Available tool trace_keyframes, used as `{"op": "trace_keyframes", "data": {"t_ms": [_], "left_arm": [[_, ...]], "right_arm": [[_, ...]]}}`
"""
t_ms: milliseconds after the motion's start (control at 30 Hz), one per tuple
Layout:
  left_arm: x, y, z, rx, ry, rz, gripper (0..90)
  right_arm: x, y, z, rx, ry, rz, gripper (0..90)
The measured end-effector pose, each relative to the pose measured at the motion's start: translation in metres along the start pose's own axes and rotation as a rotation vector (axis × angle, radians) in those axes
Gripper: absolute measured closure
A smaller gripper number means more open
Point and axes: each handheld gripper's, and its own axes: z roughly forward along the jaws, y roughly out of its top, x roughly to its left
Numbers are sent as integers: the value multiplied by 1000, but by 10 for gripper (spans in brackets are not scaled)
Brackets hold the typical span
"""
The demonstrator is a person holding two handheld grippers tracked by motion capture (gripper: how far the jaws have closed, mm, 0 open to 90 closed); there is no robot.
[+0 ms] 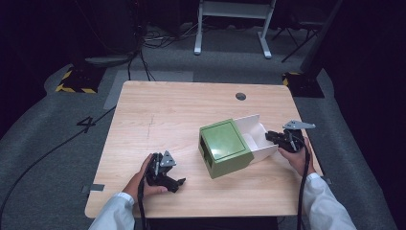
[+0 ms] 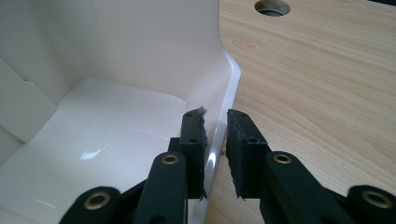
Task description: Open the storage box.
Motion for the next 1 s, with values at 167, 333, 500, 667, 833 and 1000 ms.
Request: {"op": "trace_keyframes", "data": {"t_ms": [167,333,500,667,833,1000], "left_arm": [[0,0,0,0,0,0,5],[0,0,0,0,0,0,5],[0,0,0,0,0,0,5],[0,0,0,0,0,0,5],[0,0,0,0,0,0,5],[0,0,0,0,0,0,5]], "right_arm": [[0,0,0,2,1,0,766],[-2,-1,1,8,0,2,748],[-2,-1,1,10,0,6,724],[-3,0,-2,3,-4,7,687],[-3,5,-10,-16,-4,0,627],[-5,8,-18,-39,-20,5,546]]}}
